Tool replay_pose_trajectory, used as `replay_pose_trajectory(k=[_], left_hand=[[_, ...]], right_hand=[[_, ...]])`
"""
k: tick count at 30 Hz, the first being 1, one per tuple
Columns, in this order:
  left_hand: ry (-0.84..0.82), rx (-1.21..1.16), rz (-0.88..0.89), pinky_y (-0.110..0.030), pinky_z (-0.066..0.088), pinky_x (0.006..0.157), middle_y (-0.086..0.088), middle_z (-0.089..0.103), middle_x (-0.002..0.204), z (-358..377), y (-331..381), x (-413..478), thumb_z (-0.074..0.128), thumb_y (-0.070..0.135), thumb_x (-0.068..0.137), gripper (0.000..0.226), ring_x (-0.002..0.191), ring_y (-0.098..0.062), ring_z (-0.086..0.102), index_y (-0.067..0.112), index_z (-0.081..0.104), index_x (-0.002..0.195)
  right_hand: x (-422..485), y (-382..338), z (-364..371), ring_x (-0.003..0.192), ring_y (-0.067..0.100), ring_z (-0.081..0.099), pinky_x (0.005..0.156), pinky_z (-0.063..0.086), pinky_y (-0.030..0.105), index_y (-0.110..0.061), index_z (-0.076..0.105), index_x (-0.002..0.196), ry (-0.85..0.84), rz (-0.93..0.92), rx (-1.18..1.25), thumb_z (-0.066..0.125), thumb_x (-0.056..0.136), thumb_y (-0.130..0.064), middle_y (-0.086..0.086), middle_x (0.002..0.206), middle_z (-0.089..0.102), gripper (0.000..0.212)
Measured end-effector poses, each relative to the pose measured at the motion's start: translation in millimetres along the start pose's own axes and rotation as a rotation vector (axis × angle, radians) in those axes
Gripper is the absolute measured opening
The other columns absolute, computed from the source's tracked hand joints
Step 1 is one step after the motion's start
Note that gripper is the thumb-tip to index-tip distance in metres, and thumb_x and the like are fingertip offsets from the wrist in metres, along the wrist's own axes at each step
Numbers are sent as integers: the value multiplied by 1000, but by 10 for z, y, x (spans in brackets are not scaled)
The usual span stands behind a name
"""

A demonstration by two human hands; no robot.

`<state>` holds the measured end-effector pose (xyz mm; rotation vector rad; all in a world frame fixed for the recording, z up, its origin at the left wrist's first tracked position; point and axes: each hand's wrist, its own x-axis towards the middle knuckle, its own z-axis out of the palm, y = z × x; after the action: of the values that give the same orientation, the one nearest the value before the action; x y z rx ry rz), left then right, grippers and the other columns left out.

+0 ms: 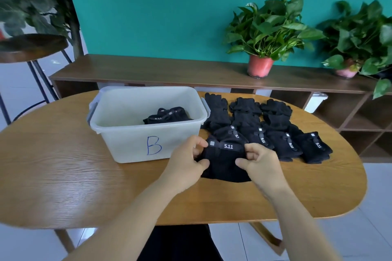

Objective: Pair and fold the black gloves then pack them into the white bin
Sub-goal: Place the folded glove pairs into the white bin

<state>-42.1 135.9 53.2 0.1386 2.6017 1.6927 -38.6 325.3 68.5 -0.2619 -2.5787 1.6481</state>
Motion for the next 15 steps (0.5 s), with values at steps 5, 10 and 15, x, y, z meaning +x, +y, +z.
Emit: replay_pose_trajectory(k=[5, 10, 15], left_hand=[[98, -25, 133, -35, 56, 73, -4, 70, 98, -460, 633, 263, 66, 7, 85, 39, 86, -19, 67, 42, 52, 96], [204, -81, 116, -24, 53, 61, -7, 71, 91, -1029, 891, 572, 65, -3, 87, 33, 76, -21, 67, 27, 55, 100], [253, -58, -6, -9, 40, 46, -3, 64, 88, -1414, 668, 942, 66, -3, 87, 30, 66, -12, 57, 19, 57, 107]], right_hand=[[221, -821, -200, 88, 18, 70, 81, 57, 36, -30, 63, 85, -23, -175, 71, 68, 84, 6, -2, 88, 73, 37], [817, -1384, 166, 88, 27, 70, 84, 58, 46, -25, 67, 80, -44, -247, 7, 71, 77, 6, 4, 87, 74, 31], [1354, -1549, 749, 93, 25, 67, 88, 56, 47, -22, 68, 87, -129, -226, -91, 72, 79, -1, 3, 93, 72, 23]])
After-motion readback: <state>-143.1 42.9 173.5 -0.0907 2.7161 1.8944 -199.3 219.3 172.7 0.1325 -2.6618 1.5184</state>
